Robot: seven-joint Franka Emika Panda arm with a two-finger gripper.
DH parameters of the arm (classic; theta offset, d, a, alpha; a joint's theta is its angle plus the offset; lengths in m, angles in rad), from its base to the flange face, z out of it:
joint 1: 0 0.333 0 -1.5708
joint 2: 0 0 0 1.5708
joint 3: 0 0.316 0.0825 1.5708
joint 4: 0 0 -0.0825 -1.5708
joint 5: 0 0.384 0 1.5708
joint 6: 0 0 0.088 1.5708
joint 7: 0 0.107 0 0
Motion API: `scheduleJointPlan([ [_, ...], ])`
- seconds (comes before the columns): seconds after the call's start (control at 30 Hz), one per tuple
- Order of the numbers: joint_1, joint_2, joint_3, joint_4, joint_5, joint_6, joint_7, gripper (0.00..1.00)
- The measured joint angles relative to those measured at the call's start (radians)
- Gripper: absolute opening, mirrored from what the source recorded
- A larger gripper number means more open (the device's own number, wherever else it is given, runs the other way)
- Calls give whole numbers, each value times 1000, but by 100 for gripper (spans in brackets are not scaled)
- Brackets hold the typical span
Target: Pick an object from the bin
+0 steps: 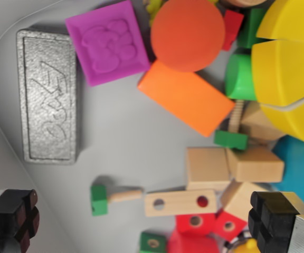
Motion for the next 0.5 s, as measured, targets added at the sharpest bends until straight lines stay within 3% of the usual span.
scheduleJointPlan([
  [0.5, 72, 101, 5, 48, 1, 60, 187, 100],
])
